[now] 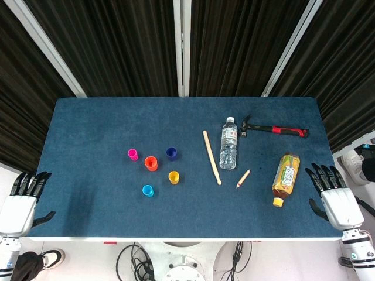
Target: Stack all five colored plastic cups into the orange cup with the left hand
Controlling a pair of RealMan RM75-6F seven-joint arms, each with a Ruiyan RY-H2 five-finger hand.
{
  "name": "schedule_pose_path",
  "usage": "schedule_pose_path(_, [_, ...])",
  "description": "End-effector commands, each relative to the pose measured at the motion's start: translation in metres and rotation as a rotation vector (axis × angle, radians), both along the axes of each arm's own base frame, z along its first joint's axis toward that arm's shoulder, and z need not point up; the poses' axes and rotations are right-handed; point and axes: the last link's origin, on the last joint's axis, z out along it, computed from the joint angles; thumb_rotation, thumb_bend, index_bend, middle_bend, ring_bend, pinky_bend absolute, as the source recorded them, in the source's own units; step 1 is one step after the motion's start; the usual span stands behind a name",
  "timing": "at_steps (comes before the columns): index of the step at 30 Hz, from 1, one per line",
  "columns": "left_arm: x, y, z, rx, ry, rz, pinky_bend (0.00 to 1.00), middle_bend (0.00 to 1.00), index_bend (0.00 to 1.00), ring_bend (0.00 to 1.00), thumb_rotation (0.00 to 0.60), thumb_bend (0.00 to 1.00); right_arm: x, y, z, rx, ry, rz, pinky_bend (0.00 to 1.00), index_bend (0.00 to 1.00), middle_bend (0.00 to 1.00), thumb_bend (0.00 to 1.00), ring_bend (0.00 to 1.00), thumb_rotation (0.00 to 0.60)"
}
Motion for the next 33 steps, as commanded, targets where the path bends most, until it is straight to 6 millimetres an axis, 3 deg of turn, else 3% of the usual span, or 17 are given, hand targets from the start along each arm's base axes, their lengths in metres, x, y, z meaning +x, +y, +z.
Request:
schedule_pose_path(1, [0.0,-0.001,0.001,0.004,-0.001,-0.001,0.0,0.1,0.09,0.0,0.6,0.07,-0.001,0.0,0.0,-0.001,0.001,-0.002,0.0,0.0,0.0,0.33,0.0,0.6])
schedule_pose_path(9, [0.007,0.006,-0.001,-0.008,0.0,-0.034,0.0,0.1,0.09,0.0,0.6,0.07,-0.003,0.0,0.003,-0.009,-0.003,-0.01,0.0,0.0,0.0,0.33,0.0,0.6])
schedule_pose_path(13, [0.025,0.024,0.004,-0.035,0.021,-0.104,0.0,0.1,0.09,0.0,0.6,0.07,-0.004,-0.001,0.004,-0.013,-0.006,-0.014,0.0,0.0,0.0,0.33,0.0,0.6])
schedule_pose_path(22, [0.125,0.108,0.004,-0.178,-0.077,-0.326,0.0,0.1,0.1,0.0,0.6,0.09,-0.006,-0.002,0.001,-0.003,0.003,-0.021,0.0,0.0,0.0,0.33,0.0,0.6])
schedule_pose_path(29, [0.184,0.159,-0.029,-0.342,-0.146,-0.307,0.0,0.1,0.1,0.0,0.6,0.1,-0.009,-0.002,0.002,-0.003,-0.004,-0.026,0.0,0.0,0.0,0.33,0.0,0.6])
schedule_pose_path(33, [0.212,0.178,-0.051,-0.393,-0.117,-0.32,0.0,0.1,0.1,0.0,0.6,0.1,-0.013,-0.002,0.003,-0.005,-0.006,-0.037,0.0,0.0,0.0,0.33,0.0,0.6])
